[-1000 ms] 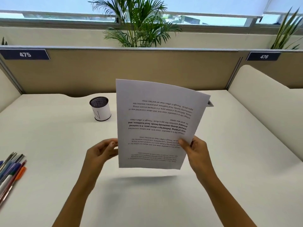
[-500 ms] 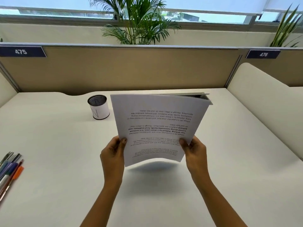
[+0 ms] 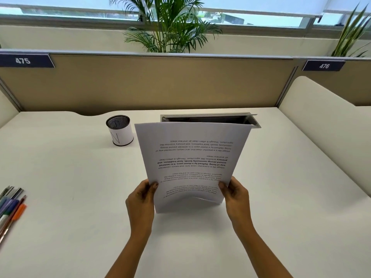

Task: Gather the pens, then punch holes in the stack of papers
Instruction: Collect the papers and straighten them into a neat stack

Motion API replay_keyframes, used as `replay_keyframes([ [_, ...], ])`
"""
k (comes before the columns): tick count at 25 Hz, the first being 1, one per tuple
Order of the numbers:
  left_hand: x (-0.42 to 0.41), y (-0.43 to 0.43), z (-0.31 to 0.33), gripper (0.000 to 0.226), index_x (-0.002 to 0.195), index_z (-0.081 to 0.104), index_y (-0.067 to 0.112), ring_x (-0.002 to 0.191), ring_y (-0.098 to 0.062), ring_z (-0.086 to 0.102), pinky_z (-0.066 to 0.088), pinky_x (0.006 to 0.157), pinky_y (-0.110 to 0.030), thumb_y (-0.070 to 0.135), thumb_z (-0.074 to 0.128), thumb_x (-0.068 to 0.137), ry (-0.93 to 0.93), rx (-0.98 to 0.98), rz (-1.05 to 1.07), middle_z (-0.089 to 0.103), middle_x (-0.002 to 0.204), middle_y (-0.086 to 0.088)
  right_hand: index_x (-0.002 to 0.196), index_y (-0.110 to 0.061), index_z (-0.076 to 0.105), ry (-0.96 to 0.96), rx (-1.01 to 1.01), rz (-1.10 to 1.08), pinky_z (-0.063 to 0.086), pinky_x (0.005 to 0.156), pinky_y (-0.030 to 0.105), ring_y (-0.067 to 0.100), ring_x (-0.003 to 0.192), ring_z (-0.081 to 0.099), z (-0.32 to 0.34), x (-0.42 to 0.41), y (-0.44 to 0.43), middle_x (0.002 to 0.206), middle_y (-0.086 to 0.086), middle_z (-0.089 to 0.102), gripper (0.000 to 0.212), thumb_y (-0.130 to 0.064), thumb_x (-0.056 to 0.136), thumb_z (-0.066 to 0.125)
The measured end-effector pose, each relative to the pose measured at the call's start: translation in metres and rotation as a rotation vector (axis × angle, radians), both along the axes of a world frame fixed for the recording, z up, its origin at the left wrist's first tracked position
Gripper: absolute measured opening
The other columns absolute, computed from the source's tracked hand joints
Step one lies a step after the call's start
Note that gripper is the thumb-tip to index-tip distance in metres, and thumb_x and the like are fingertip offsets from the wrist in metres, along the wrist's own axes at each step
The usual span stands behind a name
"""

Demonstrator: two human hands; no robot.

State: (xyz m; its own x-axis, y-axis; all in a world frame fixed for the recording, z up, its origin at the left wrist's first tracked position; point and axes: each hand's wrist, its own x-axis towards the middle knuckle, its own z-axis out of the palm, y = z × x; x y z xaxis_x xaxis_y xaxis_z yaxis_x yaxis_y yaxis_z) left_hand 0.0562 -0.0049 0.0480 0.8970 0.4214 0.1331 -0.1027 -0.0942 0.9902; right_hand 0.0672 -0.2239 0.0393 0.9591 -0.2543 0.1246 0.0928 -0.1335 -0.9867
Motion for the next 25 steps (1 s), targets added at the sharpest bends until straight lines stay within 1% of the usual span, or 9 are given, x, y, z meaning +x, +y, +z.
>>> replay_keyframes([
  [3, 0.005, 0.007, 0.001, 0.029, 0.082, 0.071, 0.036, 0.071, -0.002, 0.066, 0.051, 0.062, -0.009, 0.008, 0.064, 0.087, 0.011, -0.004, 0.025, 0.074, 0.078, 0.021, 0.091, -0.021, 0.067, 0.007, -0.026, 0.010, 0.052, 0.072, 0.019, 0.010, 0.083, 0.065, -0.001, 0.000, -0.004, 0.088, -0.010, 0.073, 0.018, -0.007, 0.094, 0.057],
  [6, 0.009, 0.013, 0.004, 0.030, 0.082, 0.071, 0.035, 0.070, -0.002, 0.067, 0.051, 0.063, -0.009, 0.006, 0.065, 0.086, 0.002, -0.045, 0.062, 0.074, 0.077, 0.020, 0.097, -0.024, 0.067, 0.014, 0.052, 0.006, 0.053, 0.074, 0.014, 0.005, 0.091, 0.069, 0.000, -0.006, -0.006, 0.097, -0.010, 0.074, 0.009, -0.019, 0.092, 0.062],
  [11, 0.015, 0.018, 0.007, 0.029, 0.080, 0.071, 0.032, 0.074, -0.011, 0.065, 0.052, 0.078, -0.027, 0.005, 0.064, 0.086, 0.004, -0.199, 0.134, 0.073, 0.076, 0.014, 0.115, -0.028, 0.057, 0.123, 0.344, -0.070, 0.052, 0.081, 0.020, 0.009, 0.110, 0.062, -0.005, -0.019, 0.010, 0.117, -0.004, 0.066, 0.044, -0.041, 0.074, 0.069],
  [13, 0.017, 0.015, 0.007, 0.026, 0.079, 0.072, 0.028, 0.074, -0.011, 0.064, 0.054, 0.077, -0.026, 0.005, 0.063, 0.087, 0.023, -0.296, 0.156, 0.074, 0.071, 0.016, 0.117, -0.020, 0.058, 0.135, 0.433, -0.005, 0.048, 0.092, 0.029, 0.021, 0.114, 0.061, -0.003, -0.022, 0.023, 0.114, 0.001, 0.069, 0.049, -0.041, 0.073, 0.070],
  [16, 0.015, 0.000, 0.002, 0.016, 0.100, 0.071, 0.008, 0.075, -0.006, 0.068, 0.057, 0.069, -0.017, 0.003, 0.060, 0.089, 0.039, -0.500, 0.168, 0.075, 0.079, 0.012, 0.122, -0.020, 0.058, 0.095, 0.494, 0.127, 0.044, 0.102, 0.037, 0.017, 0.114, 0.062, 0.003, -0.024, 0.045, 0.118, -0.002, 0.069, 0.049, -0.044, 0.081, 0.066],
  [18, 0.010, -0.013, -0.004, 0.021, 0.109, 0.067, 0.002, 0.077, -0.003, 0.070, 0.057, 0.072, -0.017, 0.003, 0.057, 0.090, 0.049, -0.631, 0.158, 0.075, 0.086, 0.007, 0.126, -0.024, 0.057, 0.066, 0.562, 0.174, 0.049, 0.098, 0.035, 0.016, 0.115, 0.063, 0.007, -0.023, 0.057, 0.122, -0.001, 0.068, 0.040, -0.037, 0.088, 0.061],
  [20, 0.002, -0.024, -0.008, 0.019, 0.103, 0.069, 0.010, 0.085, -0.005, 0.070, 0.057, 0.079, -0.022, 0.005, 0.055, 0.092, 0.029, -0.704, 0.094, 0.076, 0.090, 0.008, 0.124, -0.028, 0.056, 0.059, 0.603, 0.161, 0.056, 0.088, 0.031, 0.017, 0.111, 0.065, 0.011, -0.021, 0.063, 0.119, -0.001, 0.069, 0.035, -0.031, 0.090, 0.058],
  [22, -0.002, -0.027, -0.008, 0.021, 0.101, 0.068, 0.017, 0.092, -0.007, 0.070, 0.056, 0.082, -0.023, 0.006, 0.054, 0.092, -0.009, -0.702, -0.003, 0.076, 0.096, 0.008, 0.119, -0.033, 0.059, 0.053, 0.575, 0.111, 0.059, 0.080, 0.031, 0.017, 0.106, 0.067, 0.016, -0.016, 0.062, 0.113, -0.002, 0.071, 0.029, -0.031, 0.090, 0.056],
  [25, 0.005, -0.009, -0.005, 0.019, 0.102, 0.065, 0.013, 0.091, -0.010, 0.069, 0.055, 0.085, -0.023, 0.005, 0.049, 0.095, -0.084, -0.633, -0.124, 0.075, 0.096, 0.004, 0.118, -0.025, 0.062, 0.006, 0.526, 0.089, 0.057, 0.079, 0.024, 0.015, 0.105, 0.068, 0.023, -0.010, 0.045, 0.114, 0.000, 0.071, 0.030, -0.033, 0.090, 0.055],
])
